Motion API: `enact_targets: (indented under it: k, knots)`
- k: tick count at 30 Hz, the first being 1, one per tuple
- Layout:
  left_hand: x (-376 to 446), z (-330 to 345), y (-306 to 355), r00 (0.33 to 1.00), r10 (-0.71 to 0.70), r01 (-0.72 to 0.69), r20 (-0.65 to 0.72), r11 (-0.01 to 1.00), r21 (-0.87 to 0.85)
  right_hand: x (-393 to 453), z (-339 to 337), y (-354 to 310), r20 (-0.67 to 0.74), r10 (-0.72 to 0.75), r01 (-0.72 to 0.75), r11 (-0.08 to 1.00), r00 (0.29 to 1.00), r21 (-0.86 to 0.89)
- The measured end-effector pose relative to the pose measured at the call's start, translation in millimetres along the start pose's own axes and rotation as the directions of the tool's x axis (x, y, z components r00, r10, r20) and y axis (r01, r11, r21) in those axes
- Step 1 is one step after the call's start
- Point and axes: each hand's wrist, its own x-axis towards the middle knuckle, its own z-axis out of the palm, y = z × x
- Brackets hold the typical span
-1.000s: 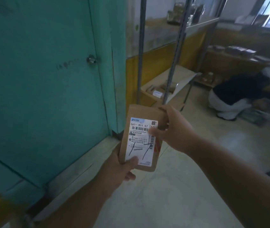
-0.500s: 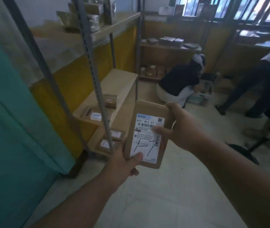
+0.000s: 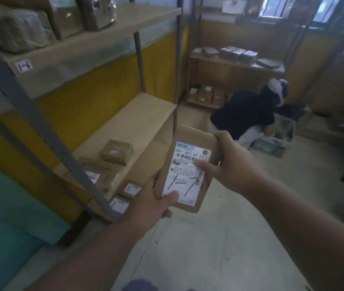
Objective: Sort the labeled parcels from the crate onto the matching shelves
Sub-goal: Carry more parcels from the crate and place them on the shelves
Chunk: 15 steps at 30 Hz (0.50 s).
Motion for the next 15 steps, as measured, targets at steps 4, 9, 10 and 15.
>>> enact_targets:
  k: [4,9,10,15]
  knots:
    - [56.1,-23.3,3.7,0.992,-0.029,0.027,-0.124,1.0,-0.013,89.5,25.0,-1.5,0.105,-0.09,0.083,0.994,0.99,0.066]
    - [134.7,-51.1,18.7,0.986,-0.007,0.008,-0.167,1.0,0.001,192.5,52.5,0.1,0.172,-0.136,0.124,0.989,0.976,0.076]
    - [147.8,-52.7,22.2,0.986,-0.028,0.026,-0.166,1.0,-0.014,208.7,54.1,0.1,0.191,-0.132,0.121,0.99,0.973,0.07]
    - [210.0,-60.2,35.7,0.971,-0.068,0.046,-0.228,0.994,-0.099,294.5,59.0,2.9,0.264,-0.155,0.151,0.988,0.952,0.037]
